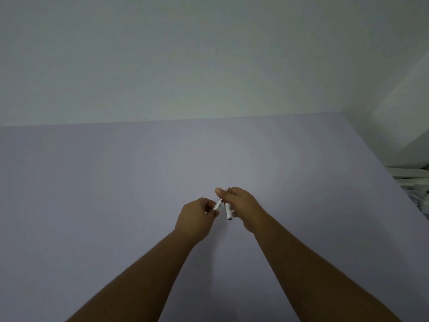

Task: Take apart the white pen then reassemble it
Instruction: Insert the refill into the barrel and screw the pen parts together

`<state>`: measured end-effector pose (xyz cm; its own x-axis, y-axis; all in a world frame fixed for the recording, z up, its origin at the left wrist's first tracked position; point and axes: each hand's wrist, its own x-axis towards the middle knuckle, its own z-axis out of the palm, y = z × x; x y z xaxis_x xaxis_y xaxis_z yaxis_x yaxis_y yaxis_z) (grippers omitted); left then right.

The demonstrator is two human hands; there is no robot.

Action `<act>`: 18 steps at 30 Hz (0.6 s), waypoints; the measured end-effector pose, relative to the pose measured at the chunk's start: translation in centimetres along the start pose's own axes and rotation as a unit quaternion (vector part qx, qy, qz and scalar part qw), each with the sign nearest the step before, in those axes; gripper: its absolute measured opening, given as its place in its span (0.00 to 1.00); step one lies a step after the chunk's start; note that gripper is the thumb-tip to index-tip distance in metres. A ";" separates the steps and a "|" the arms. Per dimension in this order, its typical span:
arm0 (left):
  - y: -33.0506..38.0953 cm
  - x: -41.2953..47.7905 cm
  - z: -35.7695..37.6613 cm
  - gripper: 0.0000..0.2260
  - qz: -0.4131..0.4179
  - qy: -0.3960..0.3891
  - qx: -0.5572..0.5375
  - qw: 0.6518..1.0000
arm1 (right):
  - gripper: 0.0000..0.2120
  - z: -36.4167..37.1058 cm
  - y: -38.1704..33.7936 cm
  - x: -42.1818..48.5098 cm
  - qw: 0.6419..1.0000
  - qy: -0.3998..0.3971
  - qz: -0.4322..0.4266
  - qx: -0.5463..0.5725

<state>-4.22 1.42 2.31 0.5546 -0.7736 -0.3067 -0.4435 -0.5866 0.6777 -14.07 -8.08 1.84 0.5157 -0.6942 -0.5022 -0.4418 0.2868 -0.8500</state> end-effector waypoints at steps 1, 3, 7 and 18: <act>0.0 0.0 -0.1 0.10 -0.003 -0.001 -0.004 1.000 | 0.10 -0.1 -0.1 -0.2 0.999 -0.016 -0.005 0.034; 0.0 0.0 -0.2 0.10 -0.004 -0.003 -0.003 1.000 | 0.05 -0.2 -0.1 -0.2 0.999 -0.021 -0.019 0.037; 0.2 -0.3 0.2 0.10 0.010 -0.004 0.010 1.000 | 0.18 0.1 -0.1 0.1 0.999 0.033 0.003 -0.028; 0.2 -0.6 0.2 0.10 -0.001 0.017 0.014 1.000 | 0.10 0.2 0.0 0.0 0.999 0.027 -0.013 -0.009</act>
<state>-4.77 1.66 2.52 0.5786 -0.7640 -0.2855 -0.4607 -0.5950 0.6586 -13.96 -7.94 1.85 0.4870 -0.7364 -0.4696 -0.4420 0.2559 -0.8597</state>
